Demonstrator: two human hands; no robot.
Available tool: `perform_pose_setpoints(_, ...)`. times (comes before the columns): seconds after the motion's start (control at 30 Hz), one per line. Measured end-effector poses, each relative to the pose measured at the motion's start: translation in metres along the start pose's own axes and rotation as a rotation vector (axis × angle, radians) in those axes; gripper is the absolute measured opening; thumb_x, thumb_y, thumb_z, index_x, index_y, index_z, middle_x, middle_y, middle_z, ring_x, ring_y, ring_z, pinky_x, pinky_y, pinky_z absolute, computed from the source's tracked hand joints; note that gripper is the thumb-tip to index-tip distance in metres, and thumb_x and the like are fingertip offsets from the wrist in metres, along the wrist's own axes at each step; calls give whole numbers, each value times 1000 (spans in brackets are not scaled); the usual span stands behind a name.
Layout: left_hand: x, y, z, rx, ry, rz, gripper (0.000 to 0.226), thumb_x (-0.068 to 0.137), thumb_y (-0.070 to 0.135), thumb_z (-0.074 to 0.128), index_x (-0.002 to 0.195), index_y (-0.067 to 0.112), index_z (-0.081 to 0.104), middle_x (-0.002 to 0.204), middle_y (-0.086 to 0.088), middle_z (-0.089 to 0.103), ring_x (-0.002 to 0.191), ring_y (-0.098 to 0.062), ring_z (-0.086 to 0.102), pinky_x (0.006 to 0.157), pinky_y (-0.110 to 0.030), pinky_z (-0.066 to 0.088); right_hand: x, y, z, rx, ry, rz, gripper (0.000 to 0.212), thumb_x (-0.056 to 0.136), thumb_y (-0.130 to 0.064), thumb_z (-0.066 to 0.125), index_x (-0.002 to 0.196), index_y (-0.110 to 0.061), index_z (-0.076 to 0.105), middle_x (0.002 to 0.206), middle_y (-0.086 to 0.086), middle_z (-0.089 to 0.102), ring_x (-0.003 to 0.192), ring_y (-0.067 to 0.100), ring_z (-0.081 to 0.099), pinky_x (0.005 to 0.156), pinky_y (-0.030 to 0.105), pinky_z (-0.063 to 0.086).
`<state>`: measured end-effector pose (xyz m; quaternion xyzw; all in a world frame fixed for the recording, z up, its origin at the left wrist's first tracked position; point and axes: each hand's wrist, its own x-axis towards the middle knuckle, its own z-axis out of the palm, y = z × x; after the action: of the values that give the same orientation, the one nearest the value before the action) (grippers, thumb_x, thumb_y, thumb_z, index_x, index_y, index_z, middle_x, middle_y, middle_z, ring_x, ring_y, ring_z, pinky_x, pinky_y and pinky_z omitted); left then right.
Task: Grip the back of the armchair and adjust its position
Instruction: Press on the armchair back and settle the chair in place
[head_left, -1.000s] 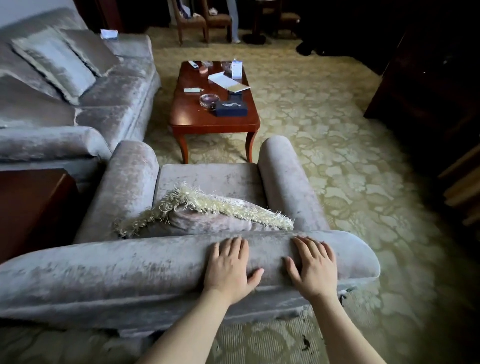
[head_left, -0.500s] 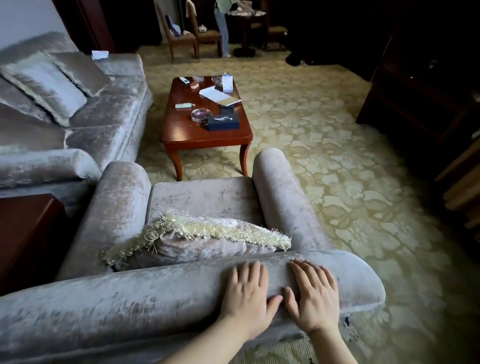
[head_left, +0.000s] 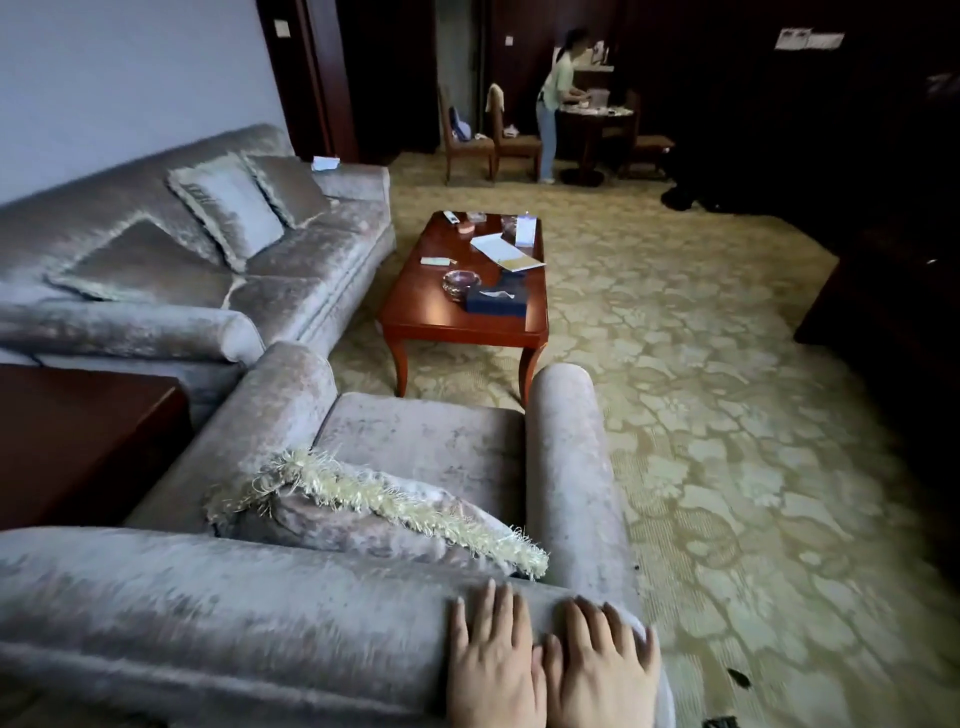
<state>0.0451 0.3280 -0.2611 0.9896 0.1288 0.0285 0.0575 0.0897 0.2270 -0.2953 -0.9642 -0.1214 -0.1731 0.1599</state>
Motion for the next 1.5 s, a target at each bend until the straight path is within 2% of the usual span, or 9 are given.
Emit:
perform_pose_setpoints(0.13, 6, -3, 1, -62, -76, 4, 56, 61, 43, 37, 82, 14, 78, 94, 1, 75, 88, -14, 71, 114, -42, 1, 6, 2, 10, 17, 22, -40, 50, 66, -45, 45, 90, -14, 75, 95, 5, 73, 100, 20, 48, 87, 44, 35)
perform_pose_setpoints(0.2, 9, -4, 6, -52, -21, 9, 56, 60, 43, 36, 82, 14, 78, 93, 1, 75, 86, -14, 71, 114, -40, 0, 6, 1, 9, 31, 21, -48, 50, 63, -44, 47, 90, -14, 75, 95, 6, 73, 99, 20, 49, 86, 43, 36)
perform_pose_setpoints(0.37, 13, -3, 13, -108, 42, -3, 58, 60, 42, 37, 87, 10, 77, 96, -2, 75, 89, -17, 71, 113, -40, 1, 8, 3, 5, 60, 28, -73, 47, 65, -43, 49, 90, -14, 76, 94, 3, 74, 90, 22, 70, 83, 45, 42)
perform_pose_setpoints(0.6, 8, -8, 14, -33, 49, 23, 56, 71, 38, 38, 100, 8, 74, 105, -7, 72, 100, -23, 68, 95, -46, 28, 8, -1, -5, 30, -38, -94, 42, 73, -39, 44, 87, -12, 73, 90, 5, 73, 86, 27, 70, 80, 45, 52)
perform_pose_setpoints(0.77, 11, -10, 17, -48, 80, 61, 56, 71, 38, 38, 102, 8, 73, 109, -4, 71, 103, -22, 67, 95, -45, 29, 8, -2, -3, 30, -41, -75, 39, 74, -39, 43, 85, -14, 71, 87, 4, 72, 83, 27, 69, 82, 42, 38)
perform_pose_setpoints(0.97, 19, -10, 24, -41, 165, 102, 53, 71, 37, 39, 101, 10, 74, 107, -1, 72, 99, -18, 68, 93, -43, 31, 16, -1, -5, 34, -56, -105, 29, 73, -38, 44, 76, -19, 65, 78, -1, 67, 74, 26, 64, 71, 40, 44)
perform_pose_setpoints(1.07, 17, -10, 21, -27, 178, 102, 46, 69, 38, 50, 98, 12, 75, 106, 1, 72, 99, -15, 67, 95, -44, 43, 15, -1, -9, 43, -47, -114, 29, 72, -38, 44, 76, -20, 66, 77, -2, 67, 74, 25, 64, 70, 39, 47)
perform_pose_setpoints(1.3, 22, -10, 21, -63, 160, 87, 52, 69, 38, 39, 95, 12, 75, 103, 1, 73, 96, -16, 69, 91, -40, 31, 20, 3, 0, 55, -30, -111, 33, 71, -39, 46, 81, -18, 69, 83, -2, 70, 80, 24, 68, 77, 38, 39)
perform_pose_setpoints(1.5, 46, 18, 22, -34, 114, 97, 46, 62, 40, 60, 95, 12, 75, 101, 2, 73, 96, -16, 68, 94, -45, 37, 50, 28, -2, 19, -36, -162, 30, 75, -36, 43, 76, -19, 68, 77, -3, 68, 73, 24, 66, 70, 38, 48)
